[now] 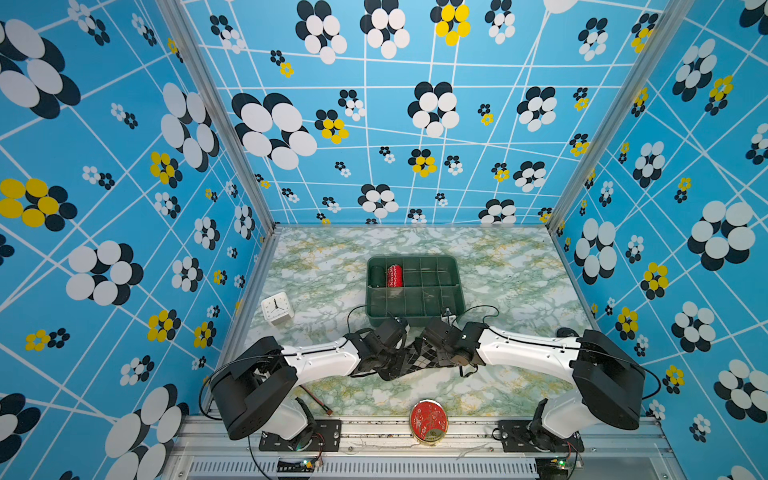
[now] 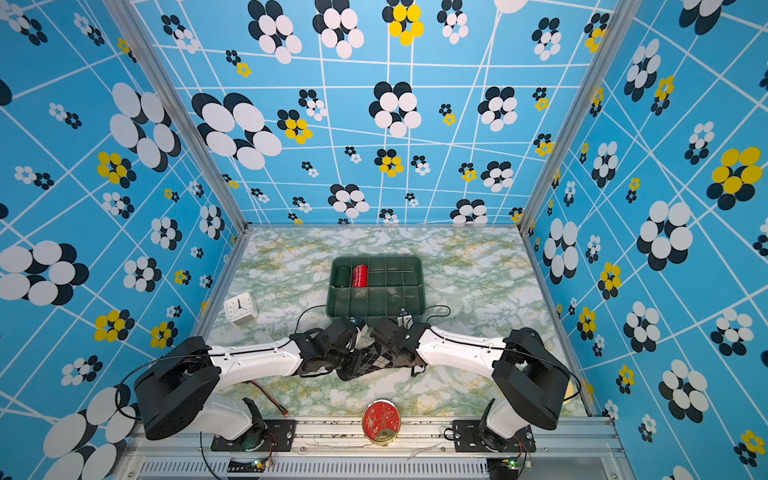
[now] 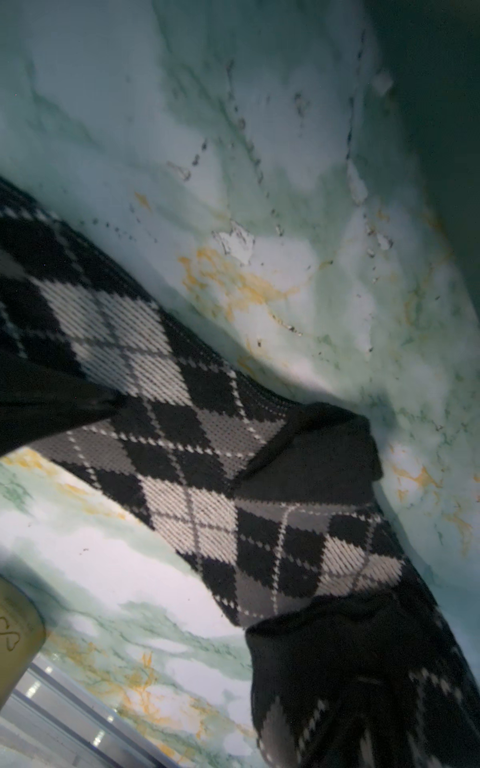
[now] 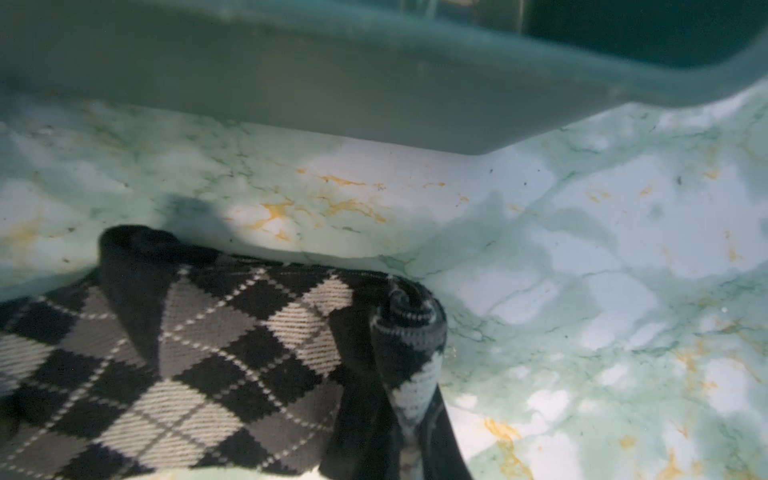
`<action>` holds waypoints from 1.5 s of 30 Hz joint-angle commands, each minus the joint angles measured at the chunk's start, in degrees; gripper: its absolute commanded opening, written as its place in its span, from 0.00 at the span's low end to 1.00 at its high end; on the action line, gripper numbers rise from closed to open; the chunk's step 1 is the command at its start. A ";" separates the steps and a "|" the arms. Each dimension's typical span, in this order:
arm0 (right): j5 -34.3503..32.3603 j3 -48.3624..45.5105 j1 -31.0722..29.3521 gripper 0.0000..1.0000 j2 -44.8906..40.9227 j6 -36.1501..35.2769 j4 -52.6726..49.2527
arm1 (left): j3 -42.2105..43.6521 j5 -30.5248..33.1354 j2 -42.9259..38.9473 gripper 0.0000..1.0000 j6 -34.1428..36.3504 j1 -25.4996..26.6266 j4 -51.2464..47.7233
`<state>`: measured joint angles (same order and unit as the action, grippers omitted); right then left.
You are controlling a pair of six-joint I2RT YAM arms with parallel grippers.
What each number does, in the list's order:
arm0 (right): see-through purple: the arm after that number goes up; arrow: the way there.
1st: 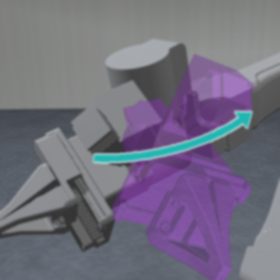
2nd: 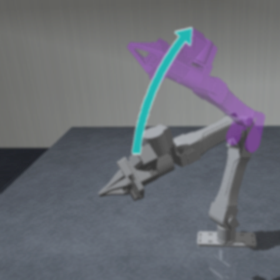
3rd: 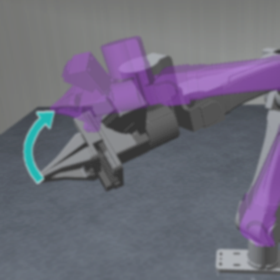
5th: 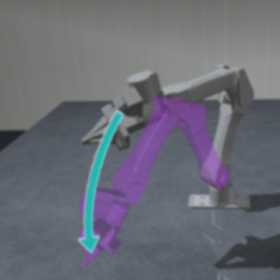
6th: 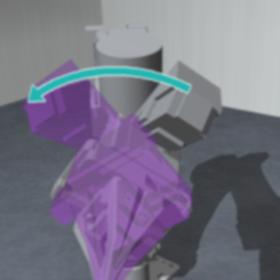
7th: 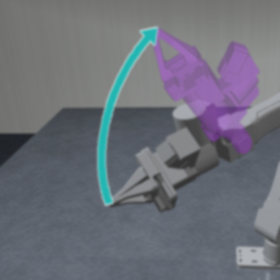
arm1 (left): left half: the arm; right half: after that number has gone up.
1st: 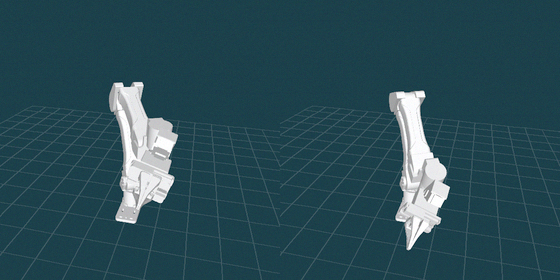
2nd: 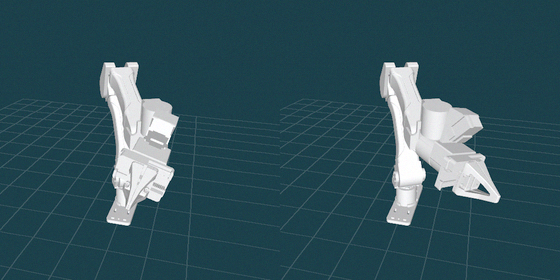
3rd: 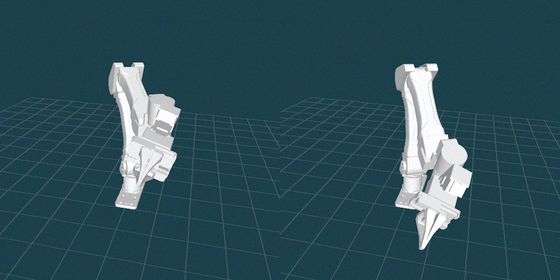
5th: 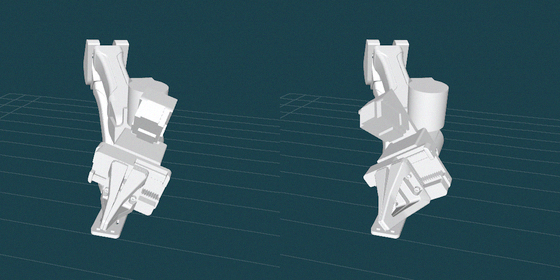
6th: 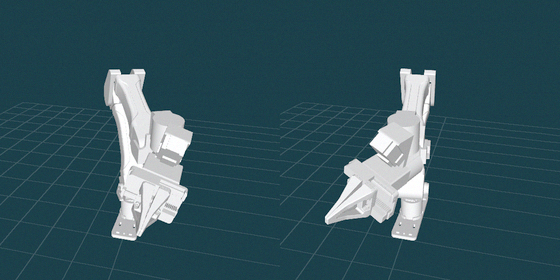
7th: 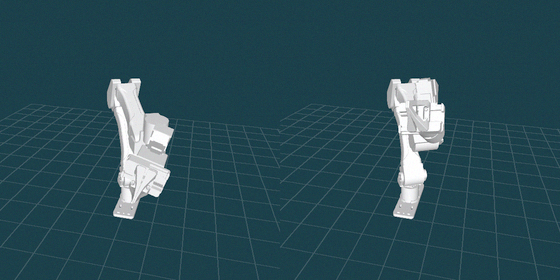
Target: Roll the socks
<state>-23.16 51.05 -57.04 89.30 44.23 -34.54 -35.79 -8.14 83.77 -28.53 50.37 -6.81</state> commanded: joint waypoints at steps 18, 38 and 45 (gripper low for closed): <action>-1.72 4.61 -2.60 0.17 2.44 0.79 -2.28 | 1.52 0.67 -2.12 0.00 0.40 -0.99 -0.75; 1.39 4.16 -2.73 0.24 2.05 1.51 0.71 | 1.43 0.58 -2.38 0.00 0.73 -1.14 -1.01; -1.71 5.02 -3.04 0.17 3.73 2.52 -1.50 | 1.34 0.13 -2.24 0.00 0.72 -1.07 -0.90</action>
<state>-22.52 54.72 -59.31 91.92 45.45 -34.02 -34.96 -8.14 82.37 -28.51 49.71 -6.44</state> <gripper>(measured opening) 0.179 0.045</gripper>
